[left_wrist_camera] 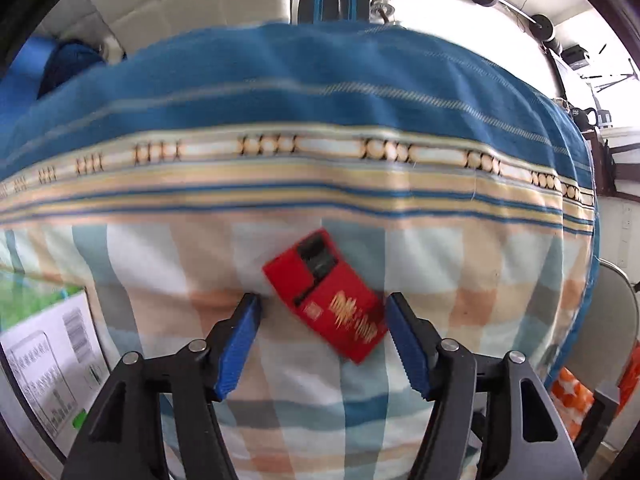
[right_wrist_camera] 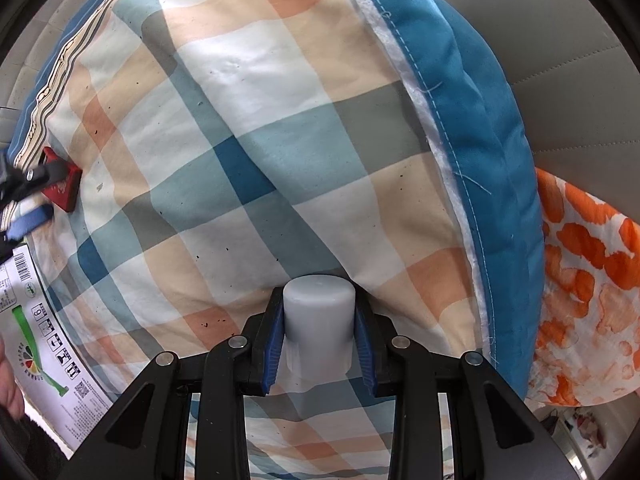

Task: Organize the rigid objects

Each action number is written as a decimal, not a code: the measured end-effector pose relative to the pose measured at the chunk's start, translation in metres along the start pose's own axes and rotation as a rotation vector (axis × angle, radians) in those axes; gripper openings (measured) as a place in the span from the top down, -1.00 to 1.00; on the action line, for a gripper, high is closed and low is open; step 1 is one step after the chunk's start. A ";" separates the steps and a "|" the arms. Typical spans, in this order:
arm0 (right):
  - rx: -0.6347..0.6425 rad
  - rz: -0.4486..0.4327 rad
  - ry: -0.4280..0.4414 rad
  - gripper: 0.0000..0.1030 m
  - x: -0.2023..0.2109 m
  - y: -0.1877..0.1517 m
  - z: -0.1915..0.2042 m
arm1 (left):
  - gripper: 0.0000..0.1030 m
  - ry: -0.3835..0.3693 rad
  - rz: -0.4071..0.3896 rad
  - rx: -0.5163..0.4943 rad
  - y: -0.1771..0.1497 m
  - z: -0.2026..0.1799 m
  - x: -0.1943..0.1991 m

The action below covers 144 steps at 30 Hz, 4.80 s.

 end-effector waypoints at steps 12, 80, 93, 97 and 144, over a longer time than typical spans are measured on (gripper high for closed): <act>0.010 0.011 -0.019 0.33 -0.005 -0.004 -0.004 | 0.09 0.058 0.020 -0.069 0.010 -0.007 -0.007; 0.514 -0.047 0.042 0.34 0.010 -0.243 0.387 | 0.37 0.073 -0.078 0.104 -0.259 0.297 0.126; 0.523 -0.175 -0.108 0.34 -0.002 -0.246 0.413 | 0.38 0.094 -0.014 0.072 -0.229 0.322 0.084; 0.498 -0.147 -0.067 0.34 0.004 -0.244 0.409 | 0.38 0.085 0.005 0.061 -0.225 0.323 0.077; 0.491 -0.344 -0.016 -1.00 0.054 -0.293 0.386 | -1.00 0.193 -0.253 0.121 -0.290 0.273 0.177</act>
Point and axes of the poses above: each gripper's, at about its wrist camera, not at the fingertips, and x roughly against the way its jaws point, z to its left, y to its top, the point moved 1 cm from there along -x, roughly the way its jaws point, and after that the axes turned 15 degrees about -x, right-handed, at the moved point
